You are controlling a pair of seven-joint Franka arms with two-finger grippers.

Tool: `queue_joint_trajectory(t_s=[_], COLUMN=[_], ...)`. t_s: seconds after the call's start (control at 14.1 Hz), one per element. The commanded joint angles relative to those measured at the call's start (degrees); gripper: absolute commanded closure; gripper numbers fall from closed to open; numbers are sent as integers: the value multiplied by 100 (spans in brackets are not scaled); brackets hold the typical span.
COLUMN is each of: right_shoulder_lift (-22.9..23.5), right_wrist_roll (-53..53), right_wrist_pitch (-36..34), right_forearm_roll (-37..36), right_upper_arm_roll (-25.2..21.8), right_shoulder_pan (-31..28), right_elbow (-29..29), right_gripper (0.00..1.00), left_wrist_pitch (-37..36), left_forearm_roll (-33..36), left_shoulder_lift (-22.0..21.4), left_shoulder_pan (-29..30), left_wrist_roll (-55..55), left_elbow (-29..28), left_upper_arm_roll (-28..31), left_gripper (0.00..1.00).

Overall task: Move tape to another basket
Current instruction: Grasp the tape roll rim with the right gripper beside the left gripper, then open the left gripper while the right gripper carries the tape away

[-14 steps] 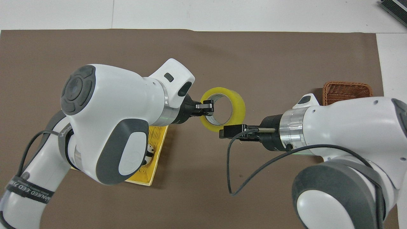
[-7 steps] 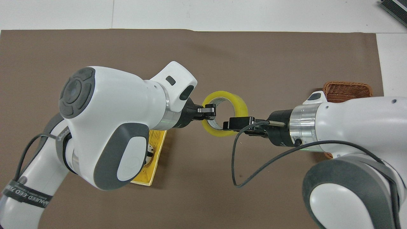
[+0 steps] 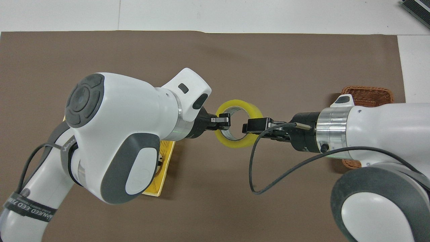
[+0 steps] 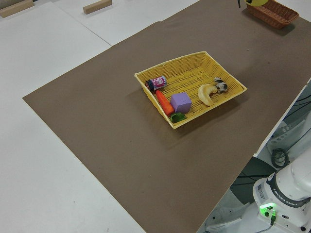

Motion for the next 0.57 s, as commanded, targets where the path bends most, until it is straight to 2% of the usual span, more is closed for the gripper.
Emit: queue_joint_trajectory(t_s=[0.0, 0.07, 0.14, 0.21, 0.5], right_shoulder_lift=[-38, -38, -29, -29, -46], right_wrist_roll=[17, 79, 79, 79, 62], right_wrist_pitch=[47, 38, 38, 21, -41], right_forearm_roll=[84, 84, 76, 58, 5], right_upper_arm_roll=[-6, -6, -15, -15, -59], right_shoulder_pan=[-67, -67, -67, -76, -155], right_elbow=[-168, -159, -141, -124, -62], right_gripper=[100, 100, 100, 100, 100], left_wrist_pitch=[-47, -38, -29, -47, -143], left_forearm_roll=[-98, -89, -37, -36, -27], left_shoulder_lift=[-138, -138, -129, -138, -340], left_shoulder_pan=[-31, -31, -31, -31, 13], left_wrist_roll=[-33, 28, 38, 38, -32], left_elbow=[35, 35, 44, 35, 26], left_upper_arm_roll=[54, 36, 36, 36, 36], left_gripper=[100, 72, 6, 0, 0])
